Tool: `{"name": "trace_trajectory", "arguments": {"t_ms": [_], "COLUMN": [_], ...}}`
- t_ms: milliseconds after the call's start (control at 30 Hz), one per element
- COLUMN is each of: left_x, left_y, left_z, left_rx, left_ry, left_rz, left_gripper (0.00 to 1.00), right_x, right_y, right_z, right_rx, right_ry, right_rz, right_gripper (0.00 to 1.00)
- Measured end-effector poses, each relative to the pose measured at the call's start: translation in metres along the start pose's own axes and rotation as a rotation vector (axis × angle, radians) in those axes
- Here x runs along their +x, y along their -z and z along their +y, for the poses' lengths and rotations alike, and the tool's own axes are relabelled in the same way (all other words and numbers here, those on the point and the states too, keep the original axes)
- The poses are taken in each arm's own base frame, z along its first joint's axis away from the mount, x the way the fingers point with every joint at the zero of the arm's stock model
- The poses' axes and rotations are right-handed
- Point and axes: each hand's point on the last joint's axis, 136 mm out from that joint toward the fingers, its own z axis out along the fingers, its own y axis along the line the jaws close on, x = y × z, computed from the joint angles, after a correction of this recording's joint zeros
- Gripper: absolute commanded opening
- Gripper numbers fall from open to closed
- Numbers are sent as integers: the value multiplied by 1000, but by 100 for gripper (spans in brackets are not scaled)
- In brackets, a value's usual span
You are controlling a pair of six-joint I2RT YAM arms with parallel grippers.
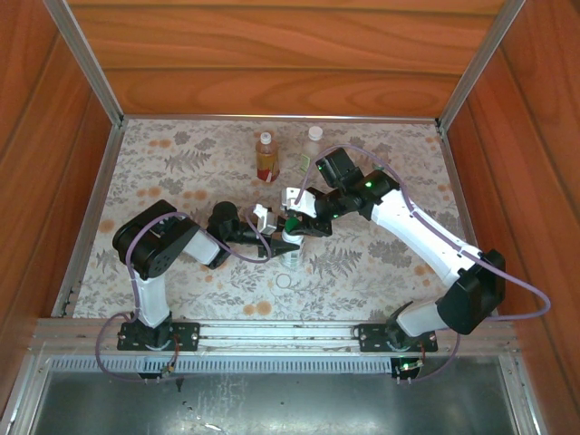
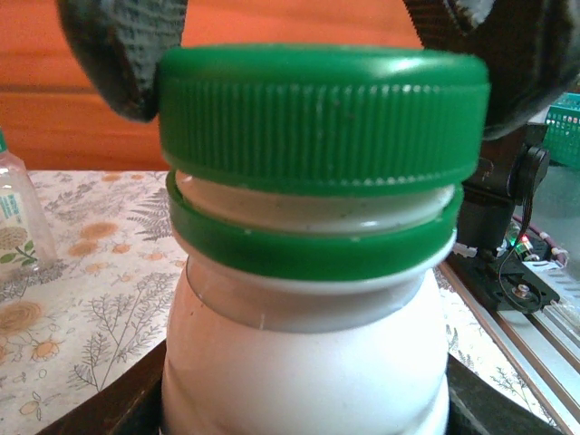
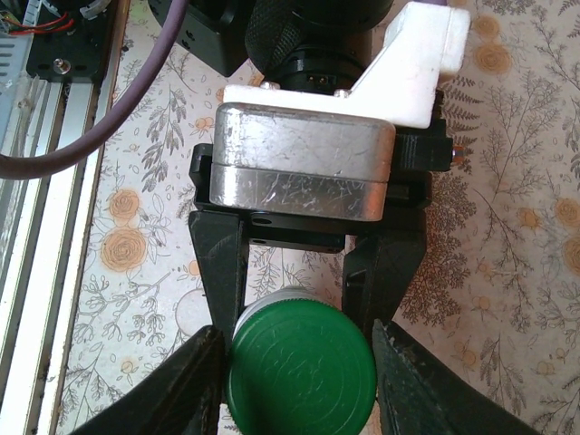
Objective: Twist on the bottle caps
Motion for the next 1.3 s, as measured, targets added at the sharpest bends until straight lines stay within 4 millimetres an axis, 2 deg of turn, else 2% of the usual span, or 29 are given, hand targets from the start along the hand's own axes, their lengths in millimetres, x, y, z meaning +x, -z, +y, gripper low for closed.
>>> {"name": "trace_trajectory", "arguments": {"t_ms": [300, 467, 800, 967, 1067, 1167, 1300], "left_x": [1, 2, -1, 0, -1, 0, 0], "left_y": [0, 1, 4, 2, 2, 1, -1], "left_z": [1, 14, 59, 68, 71, 73, 71], "left_rx": [-8, -82, -326, -377, -396, -403, -398], "left_ry": [4, 3, -28, -35, -34, -35, -53], "left_rz": [2, 4, 12, 15, 15, 15, 18], "left_gripper": [52, 52, 51, 51, 51, 51, 51], "right_x": [2, 5, 11, 15, 17, 20, 21], "right_y": [0, 0, 0, -1, 1, 3, 5], "right_z": [-1, -8, -48, -56, -61, -63, -61], "right_rx": [7, 46, 321, 473, 544, 576, 580], "right_ry": [-7, -57, -370, -561, -694, -790, -830], "right_rz": [10, 31, 98, 172, 209, 228, 232], "right_gripper": [38, 27, 21, 18, 19, 25, 41]}}
